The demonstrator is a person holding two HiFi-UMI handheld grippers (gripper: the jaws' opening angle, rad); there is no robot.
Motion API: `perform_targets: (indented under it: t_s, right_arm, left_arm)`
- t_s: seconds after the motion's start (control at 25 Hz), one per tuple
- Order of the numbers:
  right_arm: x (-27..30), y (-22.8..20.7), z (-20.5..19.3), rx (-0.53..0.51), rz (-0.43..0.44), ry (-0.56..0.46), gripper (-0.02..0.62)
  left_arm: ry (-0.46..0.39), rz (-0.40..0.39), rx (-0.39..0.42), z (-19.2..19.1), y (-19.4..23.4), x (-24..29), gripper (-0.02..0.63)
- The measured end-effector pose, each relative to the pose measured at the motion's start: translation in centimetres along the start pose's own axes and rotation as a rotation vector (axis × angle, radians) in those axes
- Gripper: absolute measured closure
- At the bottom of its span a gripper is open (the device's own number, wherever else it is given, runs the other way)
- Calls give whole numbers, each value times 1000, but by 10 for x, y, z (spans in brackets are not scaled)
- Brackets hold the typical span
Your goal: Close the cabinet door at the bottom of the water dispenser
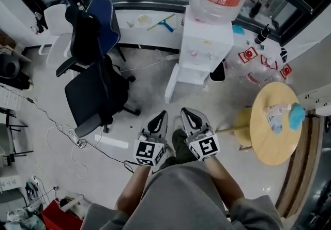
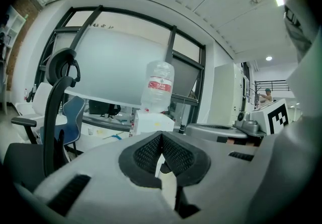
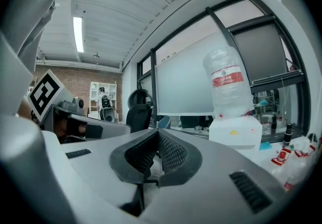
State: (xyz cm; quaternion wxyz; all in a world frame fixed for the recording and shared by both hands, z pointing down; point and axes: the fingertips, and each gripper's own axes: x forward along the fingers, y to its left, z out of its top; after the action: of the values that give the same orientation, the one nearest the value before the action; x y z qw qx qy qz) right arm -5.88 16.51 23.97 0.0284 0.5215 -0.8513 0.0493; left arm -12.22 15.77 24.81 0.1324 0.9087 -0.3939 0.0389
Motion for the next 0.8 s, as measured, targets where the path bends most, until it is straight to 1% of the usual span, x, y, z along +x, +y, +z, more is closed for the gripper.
perform_targets:
  t_s: [0.12, 0.32, 0.44, 0.52, 0.68, 0.8]
  right_arm:
    - [18, -18, -3, 11, 7, 3, 588]
    - [53, -59, -3, 27, 20, 9, 588]
    - [74, -79, -4, 34, 37, 7, 588]
    - [86, -89, -3, 45, 51, 1, 588]
    - [106, -104, -9, 64, 80, 8, 588]
    - [122, -112, -18, 79, 86, 20, 588]
  left_arm:
    - [4, 9, -7, 2, 10, 24, 600]
    - [19, 22, -10, 8, 28, 77, 601]
    - [44, 27, -8, 11, 38, 107, 601]
    - [67, 33, -3, 10, 45, 122, 601]
    - [76, 45, 8, 12, 54, 148, 601]
    - [90, 37, 19, 8, 63, 160, 601]
